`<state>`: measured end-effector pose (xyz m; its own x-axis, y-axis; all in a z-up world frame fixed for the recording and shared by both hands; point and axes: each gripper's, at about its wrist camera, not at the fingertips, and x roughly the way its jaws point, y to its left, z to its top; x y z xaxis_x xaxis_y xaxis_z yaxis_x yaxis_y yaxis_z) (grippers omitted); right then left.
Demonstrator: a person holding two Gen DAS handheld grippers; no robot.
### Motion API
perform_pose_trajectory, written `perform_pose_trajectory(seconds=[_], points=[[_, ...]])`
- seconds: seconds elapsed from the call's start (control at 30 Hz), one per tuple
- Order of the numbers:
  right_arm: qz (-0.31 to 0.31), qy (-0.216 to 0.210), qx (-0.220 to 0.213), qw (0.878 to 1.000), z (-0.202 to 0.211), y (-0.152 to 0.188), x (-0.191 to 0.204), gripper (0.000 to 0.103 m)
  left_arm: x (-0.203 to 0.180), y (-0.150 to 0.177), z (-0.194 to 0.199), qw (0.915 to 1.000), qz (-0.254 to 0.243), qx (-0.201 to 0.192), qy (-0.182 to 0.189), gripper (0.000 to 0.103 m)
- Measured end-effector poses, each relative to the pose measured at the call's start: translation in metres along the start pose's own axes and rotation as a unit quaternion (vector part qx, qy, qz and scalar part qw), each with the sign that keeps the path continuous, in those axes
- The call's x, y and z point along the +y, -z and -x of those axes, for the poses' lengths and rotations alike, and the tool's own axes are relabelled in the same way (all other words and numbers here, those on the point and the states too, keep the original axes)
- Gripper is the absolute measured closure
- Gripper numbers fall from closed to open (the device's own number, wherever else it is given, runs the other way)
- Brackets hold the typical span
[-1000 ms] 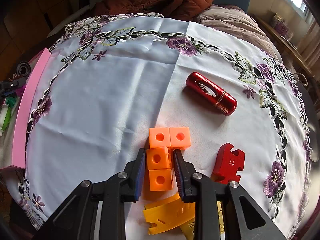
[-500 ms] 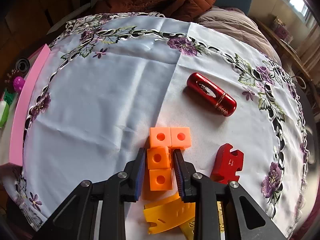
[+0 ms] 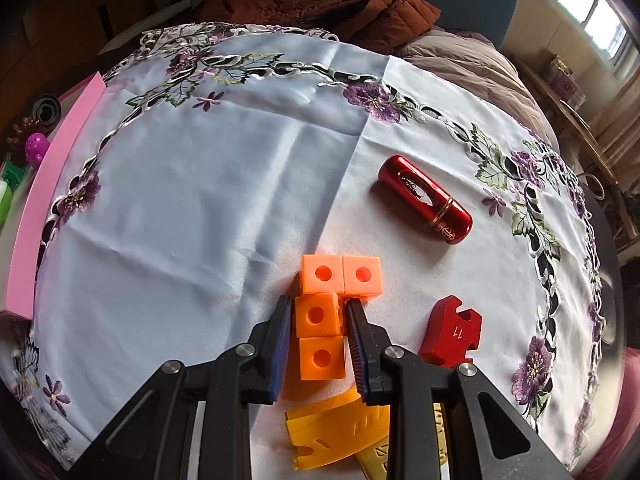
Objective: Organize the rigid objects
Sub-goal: 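Carry the orange cubes into the tray and open the right gripper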
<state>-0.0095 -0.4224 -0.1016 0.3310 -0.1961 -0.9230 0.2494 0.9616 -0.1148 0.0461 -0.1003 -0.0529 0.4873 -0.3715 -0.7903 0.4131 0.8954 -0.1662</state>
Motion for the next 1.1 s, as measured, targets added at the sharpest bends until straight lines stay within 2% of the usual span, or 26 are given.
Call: perform_pose_trajectory(seconds=[0.77, 0.9, 1.1], points=[[0.007, 0.018, -0.008, 1.000, 0.004, 0.000, 0.003, 0.077, 0.009, 0.005, 0.012, 0.9999, 0.011, -0.005, 0.008, 0.052], [-0.009, 0.019, -0.024, 0.999, 0.013, -0.003, 0.001, 0.077, 0.011, 0.005, 0.013, 0.9999, 0.013, -0.006, 0.009, 0.052], [-0.024, -0.004, -0.061, 0.998, 0.033, -0.012, 0.014, 0.077, 0.014, 0.005, 0.015, 0.9998, 0.016, -0.007, 0.009, 0.052]])
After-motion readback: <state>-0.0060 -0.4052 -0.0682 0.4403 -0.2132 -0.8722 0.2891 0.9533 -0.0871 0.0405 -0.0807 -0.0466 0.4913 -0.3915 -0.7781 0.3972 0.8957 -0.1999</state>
